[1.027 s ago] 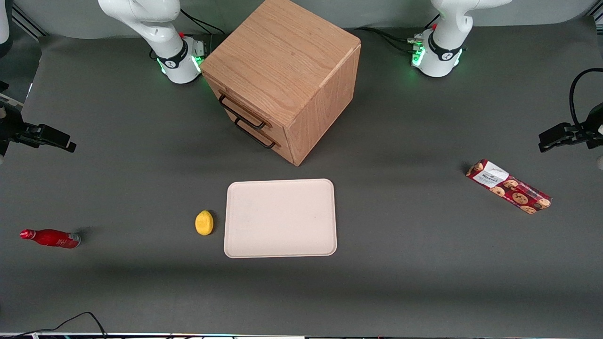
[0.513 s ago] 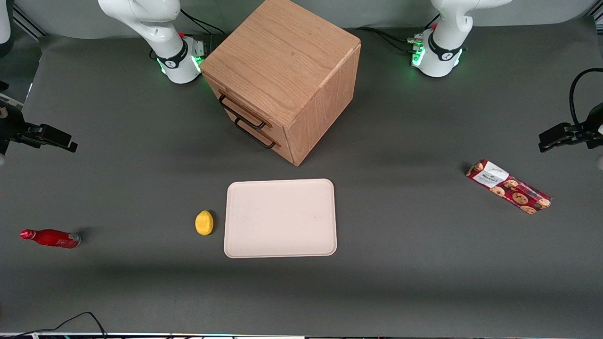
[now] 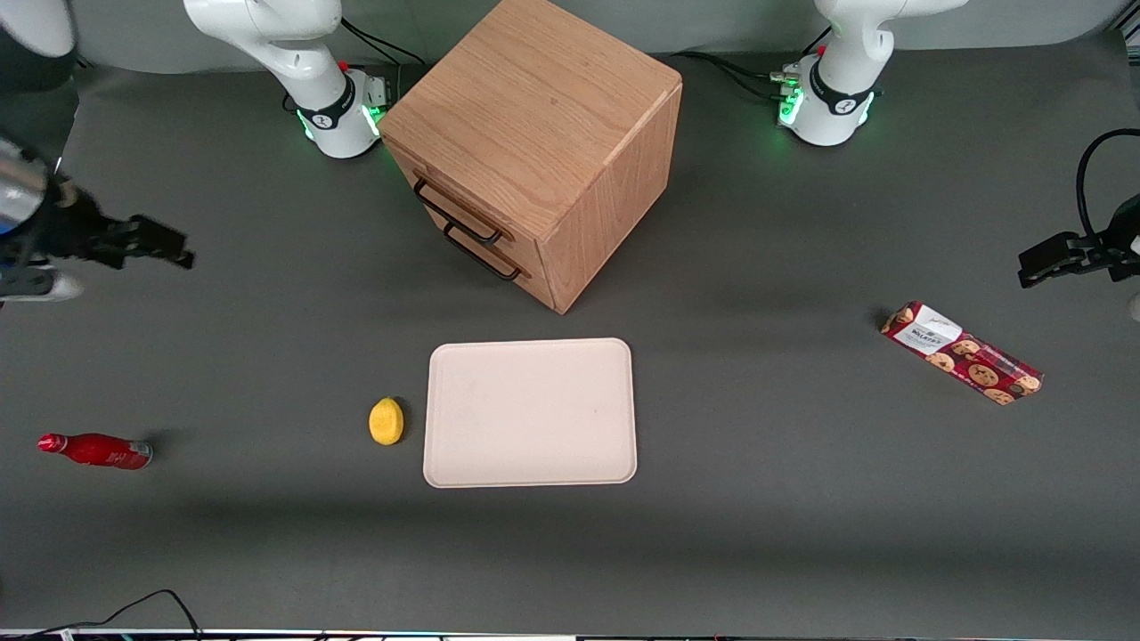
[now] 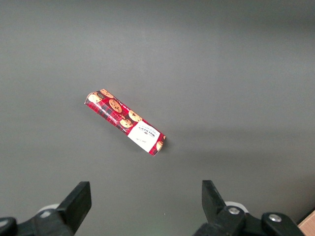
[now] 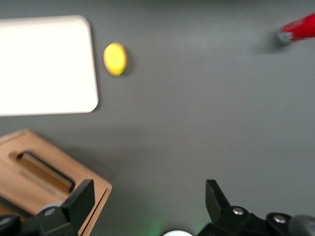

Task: Open upper drawer
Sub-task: 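Move the right gripper toward the upper drawer's black handle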

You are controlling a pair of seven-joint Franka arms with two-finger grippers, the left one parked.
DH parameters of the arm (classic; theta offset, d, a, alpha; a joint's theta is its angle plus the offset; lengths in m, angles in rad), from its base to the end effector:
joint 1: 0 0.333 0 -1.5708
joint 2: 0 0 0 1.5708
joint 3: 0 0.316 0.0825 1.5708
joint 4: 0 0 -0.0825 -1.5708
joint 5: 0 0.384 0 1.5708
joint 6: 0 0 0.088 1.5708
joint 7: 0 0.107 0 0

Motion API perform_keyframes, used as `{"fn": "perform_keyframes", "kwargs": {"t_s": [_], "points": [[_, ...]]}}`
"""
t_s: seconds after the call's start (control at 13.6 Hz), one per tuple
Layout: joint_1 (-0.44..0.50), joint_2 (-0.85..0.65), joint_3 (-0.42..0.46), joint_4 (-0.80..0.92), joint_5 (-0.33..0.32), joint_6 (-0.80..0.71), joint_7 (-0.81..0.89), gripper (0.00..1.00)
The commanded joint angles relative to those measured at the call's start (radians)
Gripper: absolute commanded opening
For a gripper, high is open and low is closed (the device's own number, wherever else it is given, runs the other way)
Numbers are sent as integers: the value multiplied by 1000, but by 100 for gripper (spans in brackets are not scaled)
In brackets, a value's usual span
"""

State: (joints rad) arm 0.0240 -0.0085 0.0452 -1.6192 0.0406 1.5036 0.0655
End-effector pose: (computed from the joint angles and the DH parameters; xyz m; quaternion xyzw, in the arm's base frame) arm 0.5412 0.0422 0.6011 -0.9984 -0.0021 0.0547 0.0165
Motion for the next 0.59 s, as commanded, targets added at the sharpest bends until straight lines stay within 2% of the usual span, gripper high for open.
{"fn": "perform_keyframes", "kwargs": {"t_s": [0.0, 0.51], "points": [[134, -18, -14, 7, 9, -46, 7, 100], [457, -10, -42, 30, 10, -46, 0, 100]]}}
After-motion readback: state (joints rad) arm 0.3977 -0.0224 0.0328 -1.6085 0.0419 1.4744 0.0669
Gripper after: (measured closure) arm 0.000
